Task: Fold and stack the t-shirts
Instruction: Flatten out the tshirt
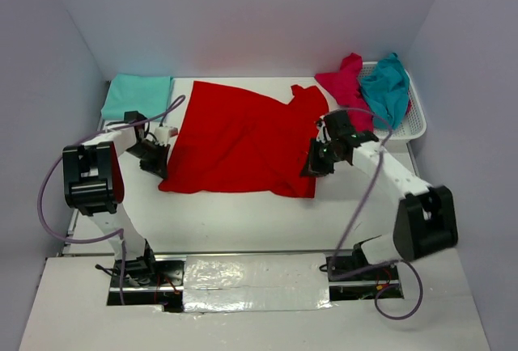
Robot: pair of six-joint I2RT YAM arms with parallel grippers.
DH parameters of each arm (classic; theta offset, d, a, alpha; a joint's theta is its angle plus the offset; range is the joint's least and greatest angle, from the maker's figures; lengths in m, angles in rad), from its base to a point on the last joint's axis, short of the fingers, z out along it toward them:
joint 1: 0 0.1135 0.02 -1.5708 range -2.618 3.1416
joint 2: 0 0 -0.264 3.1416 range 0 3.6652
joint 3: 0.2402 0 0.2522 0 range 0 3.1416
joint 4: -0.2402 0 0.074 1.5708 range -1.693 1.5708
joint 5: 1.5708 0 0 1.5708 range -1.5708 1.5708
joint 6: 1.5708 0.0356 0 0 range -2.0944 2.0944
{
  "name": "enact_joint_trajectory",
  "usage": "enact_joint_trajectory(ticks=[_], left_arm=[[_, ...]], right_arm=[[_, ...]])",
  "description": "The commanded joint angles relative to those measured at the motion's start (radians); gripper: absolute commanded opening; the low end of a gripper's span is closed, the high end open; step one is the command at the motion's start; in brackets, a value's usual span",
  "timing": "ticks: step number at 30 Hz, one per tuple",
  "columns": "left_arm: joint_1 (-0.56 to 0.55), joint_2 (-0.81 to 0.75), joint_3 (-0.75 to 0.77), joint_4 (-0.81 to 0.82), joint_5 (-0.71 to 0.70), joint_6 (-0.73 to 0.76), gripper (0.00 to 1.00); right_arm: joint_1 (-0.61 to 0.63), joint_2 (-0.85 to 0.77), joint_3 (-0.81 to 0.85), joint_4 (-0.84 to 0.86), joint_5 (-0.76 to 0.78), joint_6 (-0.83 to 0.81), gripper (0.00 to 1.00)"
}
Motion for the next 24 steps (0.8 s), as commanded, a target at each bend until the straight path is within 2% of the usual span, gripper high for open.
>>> enact_joint_trajectory(ticks=[1, 4, 6, 9, 11, 12, 13, 14, 15, 16, 18, 20, 21, 22, 23, 24], left_arm=[[0.005, -0.049, -0.003, -0.007, -0.044, 0.041, 0.0], [0.01, -0.051, 0.02, -0.008, -0.058, 0.048, 0.0], [0.011, -0.039, 0.041, -0.01, -0.068, 0.042, 0.0], [0.01, -0.02, 0.064, -0.011, -0.07, 0.033, 0.0], [0.011, -0.015, 0.072, -0.008, -0.075, 0.024, 0.0], [0.011, -0.012, 0.073, -0.008, -0.073, 0.022, 0.0], [0.011, -0.012, 0.075, -0.005, -0.07, 0.019, 0.0], [0.011, -0.009, 0.075, -0.005, -0.07, 0.015, 0.0], [0.011, -0.009, 0.075, -0.004, -0.067, 0.015, 0.0], [0.011, -0.008, 0.073, -0.004, -0.065, 0.015, 0.0], [0.011, -0.002, 0.069, -0.008, -0.064, 0.015, 0.0], [0.01, -0.005, 0.063, -0.022, -0.061, 0.019, 0.0], [0.013, -0.011, 0.06, -0.027, -0.059, 0.022, 0.0], [0.013, -0.026, 0.049, -0.033, -0.056, 0.024, 0.06], [0.014, -0.034, 0.044, -0.034, -0.055, 0.024, 0.12], [0.019, -0.044, 0.041, -0.037, -0.05, 0.024, 0.19]], right_arm=[[0.026, -0.188, 0.044, -0.017, -0.248, 0.076, 0.0], [0.02, -0.158, 0.112, 0.046, -0.304, 0.098, 0.0], [-0.003, 0.006, 0.217, 0.031, -0.248, 0.06, 0.0], [-0.064, 0.296, 0.374, -0.014, -0.208, -0.009, 0.05], [-0.118, 0.464, 0.461, -0.024, -0.15, -0.01, 0.28], [-0.132, 0.509, 0.573, -0.037, -0.136, -0.007, 0.35], [-0.144, 0.592, 0.641, -0.05, -0.119, 0.003, 0.55], [-0.15, 0.634, 0.711, -0.07, -0.103, 0.006, 0.7], [-0.155, 0.672, 0.876, -0.136, -0.071, -0.006, 0.83], [-0.159, 0.741, 0.959, -0.173, -0.053, -0.014, 0.99], [-0.164, 0.774, 1.124, -0.265, -0.024, -0.034, 1.0], [-0.167, 0.71, 1.117, -0.27, 0.001, -0.054, 1.0], [-0.167, 0.662, 1.007, -0.22, 0.009, -0.068, 1.0], [-0.163, 0.542, 0.85, -0.143, 0.029, -0.086, 1.0], [-0.161, 0.475, 0.848, -0.143, 0.042, -0.097, 1.0], [-0.155, 0.418, 0.698, -0.077, 0.058, -0.109, 1.0]])
